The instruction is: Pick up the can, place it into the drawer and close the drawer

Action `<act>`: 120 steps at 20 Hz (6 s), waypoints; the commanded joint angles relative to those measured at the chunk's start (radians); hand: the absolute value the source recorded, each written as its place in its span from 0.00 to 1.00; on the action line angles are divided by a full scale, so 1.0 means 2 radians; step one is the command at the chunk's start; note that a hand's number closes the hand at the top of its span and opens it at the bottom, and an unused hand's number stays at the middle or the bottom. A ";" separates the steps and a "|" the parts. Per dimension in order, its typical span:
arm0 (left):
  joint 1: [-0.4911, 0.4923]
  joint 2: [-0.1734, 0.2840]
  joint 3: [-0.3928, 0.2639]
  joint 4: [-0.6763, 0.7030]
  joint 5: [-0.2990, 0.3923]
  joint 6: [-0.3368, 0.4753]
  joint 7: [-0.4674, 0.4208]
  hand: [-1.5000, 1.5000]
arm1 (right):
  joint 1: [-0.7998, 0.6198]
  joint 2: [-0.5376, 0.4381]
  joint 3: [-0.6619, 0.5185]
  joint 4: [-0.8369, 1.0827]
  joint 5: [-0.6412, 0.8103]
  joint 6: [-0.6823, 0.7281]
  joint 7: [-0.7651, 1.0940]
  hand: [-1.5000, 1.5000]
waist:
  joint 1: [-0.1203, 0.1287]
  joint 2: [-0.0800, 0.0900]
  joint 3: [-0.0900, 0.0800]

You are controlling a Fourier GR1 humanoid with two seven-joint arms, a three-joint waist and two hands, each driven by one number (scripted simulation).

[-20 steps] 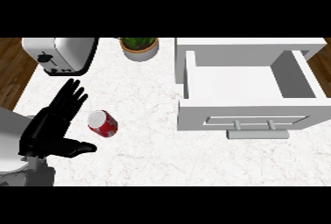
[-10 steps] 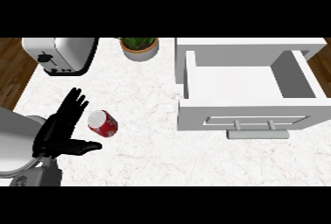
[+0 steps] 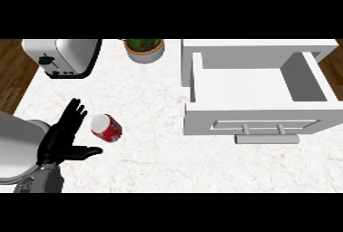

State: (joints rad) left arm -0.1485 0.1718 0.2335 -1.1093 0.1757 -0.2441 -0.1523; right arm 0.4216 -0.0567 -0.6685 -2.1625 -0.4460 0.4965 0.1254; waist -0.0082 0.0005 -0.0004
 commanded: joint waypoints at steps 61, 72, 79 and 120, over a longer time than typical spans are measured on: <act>-0.126 -0.086 -0.124 -0.134 0.059 0.215 0.066 1.00 | 0.009 0.015 -0.056 -0.053 -0.079 0.011 0.078 0.00 | 0.002 -0.002 0.000; -0.227 -0.086 -0.137 -0.178 0.023 0.283 0.182 1.00 | 0.010 0.020 -0.025 -0.079 -0.072 -0.013 0.093 0.00 | 0.001 -0.001 0.000; -0.322 -0.086 -0.140 -0.073 0.033 0.312 0.159 1.00 | 0.019 0.028 -0.012 -0.070 -0.051 -0.022 0.051 0.00 | -0.005 0.000 0.000; -0.605 -0.086 -0.338 0.281 0.314 0.451 0.027 1.00 | -0.045 0.004 0.003 -0.036 -0.044 -0.023 0.079 0.00 | -0.036 0.007 0.001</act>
State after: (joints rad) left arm -1.3792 0.0000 -0.3965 -0.5724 0.7433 0.6615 -0.0634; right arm 0.3451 -0.0270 -0.6480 -2.2659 -0.5163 0.4411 0.2862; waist -0.0727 0.0138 0.0016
